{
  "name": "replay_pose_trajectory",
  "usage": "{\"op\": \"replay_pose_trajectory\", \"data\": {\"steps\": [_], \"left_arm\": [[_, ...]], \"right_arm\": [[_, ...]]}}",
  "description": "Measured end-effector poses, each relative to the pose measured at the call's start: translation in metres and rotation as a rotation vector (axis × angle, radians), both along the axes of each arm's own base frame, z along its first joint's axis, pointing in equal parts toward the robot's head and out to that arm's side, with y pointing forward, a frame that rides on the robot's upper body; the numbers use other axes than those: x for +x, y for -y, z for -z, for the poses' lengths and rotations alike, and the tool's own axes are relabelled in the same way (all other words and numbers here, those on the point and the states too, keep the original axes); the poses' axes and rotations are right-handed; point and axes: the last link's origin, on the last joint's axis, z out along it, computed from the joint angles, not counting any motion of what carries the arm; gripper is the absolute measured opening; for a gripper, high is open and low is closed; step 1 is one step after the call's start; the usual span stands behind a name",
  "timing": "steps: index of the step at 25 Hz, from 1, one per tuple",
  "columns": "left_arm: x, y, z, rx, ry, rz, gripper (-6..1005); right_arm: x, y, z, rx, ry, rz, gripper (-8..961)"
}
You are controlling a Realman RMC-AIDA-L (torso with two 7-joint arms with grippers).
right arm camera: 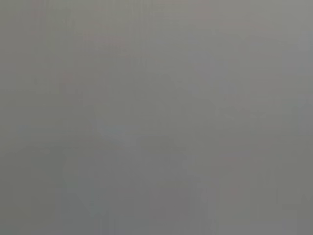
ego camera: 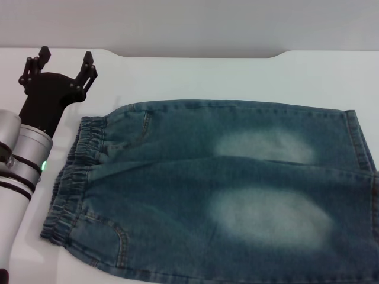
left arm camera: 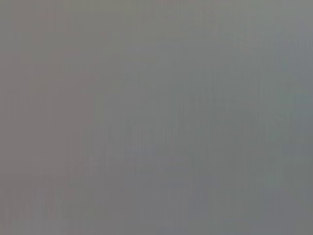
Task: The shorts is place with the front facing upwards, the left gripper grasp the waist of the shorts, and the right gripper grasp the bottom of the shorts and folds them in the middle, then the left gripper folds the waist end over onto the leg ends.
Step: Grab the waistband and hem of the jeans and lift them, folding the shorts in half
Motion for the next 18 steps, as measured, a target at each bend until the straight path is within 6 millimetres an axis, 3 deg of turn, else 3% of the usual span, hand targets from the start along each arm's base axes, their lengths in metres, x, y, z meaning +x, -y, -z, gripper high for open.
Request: {"op": "replay_pose_trajectory", "data": {"steps": [7,13,18], "left_arm": [[0.01,-0.02,0.006,-0.076,-0.045,-0.003,842],[0.037,-0.053,0.002,-0.222,-0.092,-0.02,843],[0.064,-0.073,-0.014,-0.36,-0.175,-0.128,843]], "right_arm": [[-0.012,-0.013,-0.004,0.006,-0.053,-0.04,651],[-0.033,-0.044,-0.007,-0.084,-0.069,0.074,649],[-0.066,-0.062,-0.033,-0.141,-0.096,0.228,648]]}}
